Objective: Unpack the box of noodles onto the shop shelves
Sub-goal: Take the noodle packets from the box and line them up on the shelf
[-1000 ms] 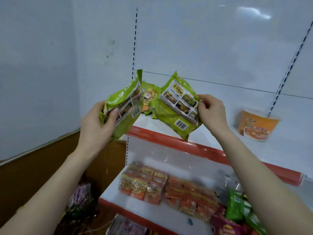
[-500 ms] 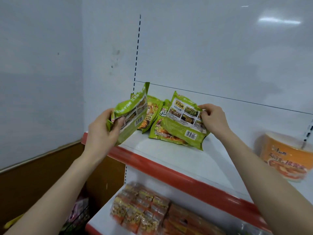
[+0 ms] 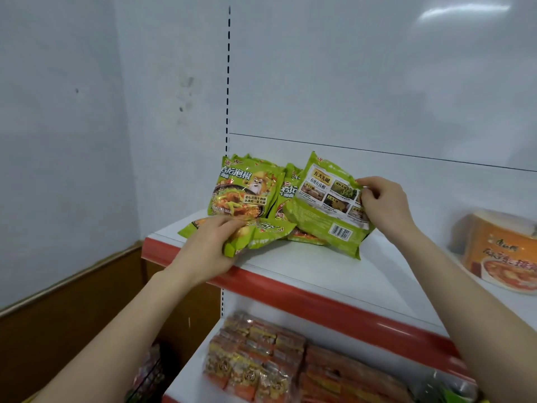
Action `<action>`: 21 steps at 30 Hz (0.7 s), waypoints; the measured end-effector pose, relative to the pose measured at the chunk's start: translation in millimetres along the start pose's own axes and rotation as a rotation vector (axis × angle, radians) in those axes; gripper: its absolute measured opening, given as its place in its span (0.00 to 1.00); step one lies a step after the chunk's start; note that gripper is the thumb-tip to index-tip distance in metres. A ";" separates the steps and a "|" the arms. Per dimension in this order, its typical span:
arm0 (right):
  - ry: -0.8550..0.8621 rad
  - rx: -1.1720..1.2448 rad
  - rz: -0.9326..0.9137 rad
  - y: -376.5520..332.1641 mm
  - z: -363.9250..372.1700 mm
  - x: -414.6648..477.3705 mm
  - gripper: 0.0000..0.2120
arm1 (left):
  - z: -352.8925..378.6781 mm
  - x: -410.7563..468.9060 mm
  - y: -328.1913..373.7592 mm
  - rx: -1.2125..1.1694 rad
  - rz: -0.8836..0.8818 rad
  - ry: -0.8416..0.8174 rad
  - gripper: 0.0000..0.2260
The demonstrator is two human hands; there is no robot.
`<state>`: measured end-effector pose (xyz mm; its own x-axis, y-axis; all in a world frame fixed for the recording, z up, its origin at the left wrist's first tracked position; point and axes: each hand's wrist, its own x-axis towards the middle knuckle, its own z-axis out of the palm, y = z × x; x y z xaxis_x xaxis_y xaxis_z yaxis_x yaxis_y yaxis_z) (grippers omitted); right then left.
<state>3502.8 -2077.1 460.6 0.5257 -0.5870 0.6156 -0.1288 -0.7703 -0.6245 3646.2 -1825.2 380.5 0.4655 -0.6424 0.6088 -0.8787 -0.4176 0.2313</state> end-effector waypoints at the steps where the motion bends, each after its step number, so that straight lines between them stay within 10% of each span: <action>1: 0.006 -0.005 -0.002 -1.3 0.8 -0.9 0.16 | -2.8 -0.3 0.8 -0.016 0.009 -0.054 0.31; 4: 0.006 -0.015 0.005 -4.2 3.8 -5.0 0.16 | -15.5 -2.5 2.9 -0.111 -0.035 -0.278 0.42; 8: 0.019 -0.051 -0.015 -5.3 5.1 -10.5 0.16 | -29.8 15.6 -8.1 -0.504 -0.209 -0.075 0.15; 13: 0.027 -0.064 -0.052 -4.5 6.7 -17.0 0.15 | -24.0 52.9 -40.3 0.151 -0.564 -0.256 0.23; 21: 0.031 -0.066 -0.039 -5.8 7.0 -18.2 0.15 | -34.6 53.9 -49.9 -0.451 -0.696 -0.337 0.10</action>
<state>3499.9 -2060.2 449.7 0.5054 -0.5629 0.6540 -0.1648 -0.8069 -0.5672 3711.5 -1816.7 428.0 0.8528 -0.5218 -0.0194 -0.3105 -0.5366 0.7846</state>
